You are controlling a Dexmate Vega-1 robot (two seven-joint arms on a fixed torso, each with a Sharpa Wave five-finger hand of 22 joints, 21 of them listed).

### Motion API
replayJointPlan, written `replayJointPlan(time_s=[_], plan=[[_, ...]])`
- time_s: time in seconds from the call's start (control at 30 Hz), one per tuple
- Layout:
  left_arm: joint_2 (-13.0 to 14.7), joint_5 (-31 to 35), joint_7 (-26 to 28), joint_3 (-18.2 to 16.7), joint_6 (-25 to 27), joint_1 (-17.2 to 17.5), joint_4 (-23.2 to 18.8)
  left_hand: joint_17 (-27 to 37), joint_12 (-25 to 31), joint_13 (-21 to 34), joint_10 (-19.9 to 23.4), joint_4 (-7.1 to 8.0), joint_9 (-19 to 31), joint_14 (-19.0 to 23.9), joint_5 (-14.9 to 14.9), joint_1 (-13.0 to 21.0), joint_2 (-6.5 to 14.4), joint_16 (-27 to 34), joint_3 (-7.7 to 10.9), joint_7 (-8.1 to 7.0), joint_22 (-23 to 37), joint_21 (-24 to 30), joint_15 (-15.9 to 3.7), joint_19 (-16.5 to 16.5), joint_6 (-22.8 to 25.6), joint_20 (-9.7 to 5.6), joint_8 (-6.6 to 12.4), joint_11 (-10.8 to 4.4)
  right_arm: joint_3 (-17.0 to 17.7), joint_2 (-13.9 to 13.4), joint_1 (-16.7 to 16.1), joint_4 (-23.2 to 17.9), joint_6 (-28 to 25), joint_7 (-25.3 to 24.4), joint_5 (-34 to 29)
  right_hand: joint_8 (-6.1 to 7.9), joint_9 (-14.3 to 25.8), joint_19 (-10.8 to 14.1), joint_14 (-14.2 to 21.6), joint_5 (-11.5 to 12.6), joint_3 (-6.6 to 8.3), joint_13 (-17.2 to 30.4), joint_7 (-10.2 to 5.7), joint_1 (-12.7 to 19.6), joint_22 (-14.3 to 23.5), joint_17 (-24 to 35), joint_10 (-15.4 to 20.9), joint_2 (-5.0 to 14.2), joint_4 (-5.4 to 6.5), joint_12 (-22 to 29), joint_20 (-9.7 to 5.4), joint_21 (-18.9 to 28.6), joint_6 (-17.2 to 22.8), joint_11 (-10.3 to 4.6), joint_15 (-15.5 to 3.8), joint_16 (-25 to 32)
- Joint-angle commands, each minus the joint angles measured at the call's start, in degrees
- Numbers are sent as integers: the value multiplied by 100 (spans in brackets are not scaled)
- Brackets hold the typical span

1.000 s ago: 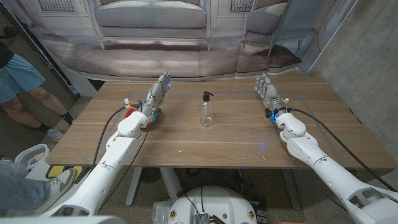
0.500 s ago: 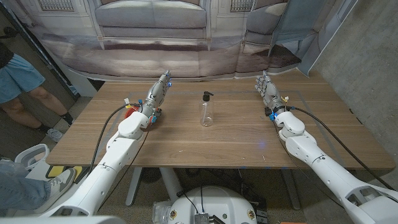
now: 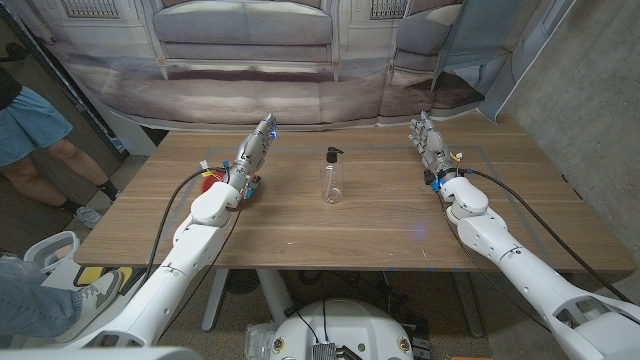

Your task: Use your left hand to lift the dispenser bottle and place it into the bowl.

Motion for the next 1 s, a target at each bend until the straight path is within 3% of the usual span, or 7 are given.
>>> replayJointPlan(time_s=[0.03,0.57,1.0], plan=[[22,42,29,89,-213,47,-16,8,25,17,29,-74,28,41,25,112,6,28,10,-12,7,8,9,13,39,1,27,18,-18,24,68,22,-3,0,-27,52,14,44,19,25,15,33,15,48,30,7,42,16,-22,-8,-111,-18,47,-8,-13,-16],[187,85,155,148,-161,242,-364,9,24,19,60,-148,31,60,24,232,-18,18,2,-16,9,0,5,35,82,104,29,6,-28,58,133,128,18,68,-2,57,15,58,48,20,11,33,23,57,31,9,58,34,-37,-14,-115,-19,80,-20,-17,-15],[311,90,149,233,-284,355,-563,10,15,20,58,-193,33,62,22,305,-36,10,-8,-14,11,-7,48,41,90,127,23,80,-2,20,75,20,5,28,3,61,15,64,55,16,5,33,51,61,32,11,64,41,-48,-20,-108,-22,107,-9,-12,-19]])
